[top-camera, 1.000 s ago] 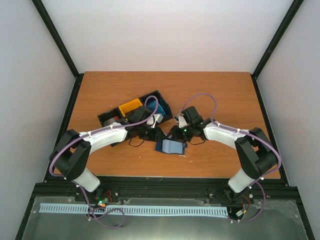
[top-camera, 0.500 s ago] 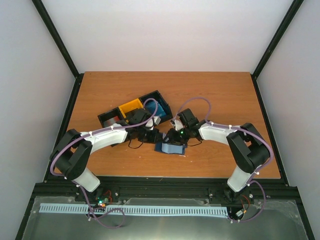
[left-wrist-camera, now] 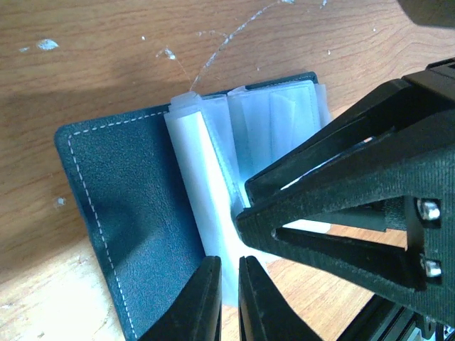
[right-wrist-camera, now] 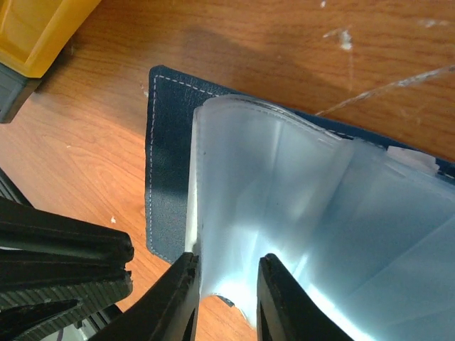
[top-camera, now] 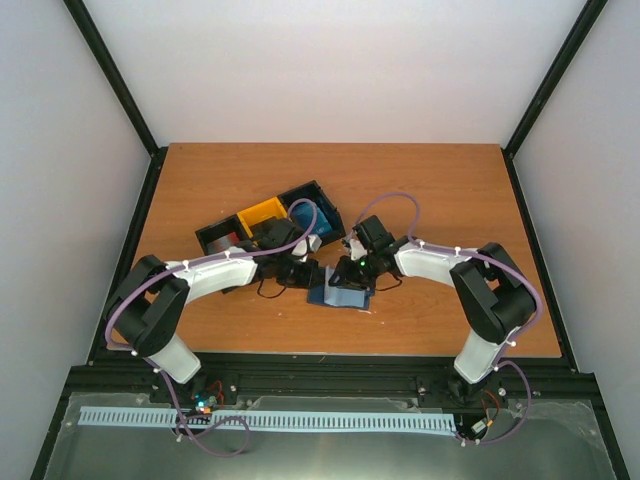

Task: Put the credit cards into the card holder
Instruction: Open the card holder at the center of the board.

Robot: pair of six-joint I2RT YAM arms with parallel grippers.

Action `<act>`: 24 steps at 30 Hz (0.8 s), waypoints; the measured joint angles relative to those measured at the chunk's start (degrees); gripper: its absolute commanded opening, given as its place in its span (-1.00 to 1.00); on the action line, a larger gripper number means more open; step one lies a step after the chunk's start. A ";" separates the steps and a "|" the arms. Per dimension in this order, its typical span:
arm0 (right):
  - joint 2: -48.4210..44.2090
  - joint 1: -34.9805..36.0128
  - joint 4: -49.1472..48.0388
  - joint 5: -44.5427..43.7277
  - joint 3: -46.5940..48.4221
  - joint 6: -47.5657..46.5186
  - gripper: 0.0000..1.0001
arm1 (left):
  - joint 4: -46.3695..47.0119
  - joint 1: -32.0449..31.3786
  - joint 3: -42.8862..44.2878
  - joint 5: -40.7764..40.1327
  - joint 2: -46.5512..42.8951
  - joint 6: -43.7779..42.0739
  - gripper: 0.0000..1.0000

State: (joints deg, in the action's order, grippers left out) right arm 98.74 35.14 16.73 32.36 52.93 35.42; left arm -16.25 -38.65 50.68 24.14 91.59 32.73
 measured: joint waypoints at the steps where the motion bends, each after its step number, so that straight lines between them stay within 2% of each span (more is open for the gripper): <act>1: 0.00 0.00 0.24 -0.24 0.15 -0.02 -0.63 | -0.07 0.00 -0.02 -0.02 0.09 -0.02 -0.80; 6: 0.00 0.02 0.87 -0.83 0.39 -0.02 -0.80 | -0.11 0.00 -0.02 -0.02 0.20 -0.02 -0.79; 14: 0.48 0.04 1.05 -0.81 0.39 0.00 -0.77 | -0.13 0.00 -0.02 0.00 0.59 -0.02 -0.79; 18: 0.87 0.07 0.70 -0.24 0.39 0.11 -0.94 | -0.13 0.00 -0.02 0.00 0.87 -0.02 -0.76; 24: 0.87 0.22 -0.94 0.31 0.15 0.79 -0.94 | 0.35 0.00 -0.09 0.81 0.87 -0.11 -0.63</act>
State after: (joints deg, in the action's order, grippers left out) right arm 99.61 35.35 15.79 32.67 53.08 36.21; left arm -15.90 -38.65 50.59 24.95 92.47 32.62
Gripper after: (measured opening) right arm 0.031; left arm 0.148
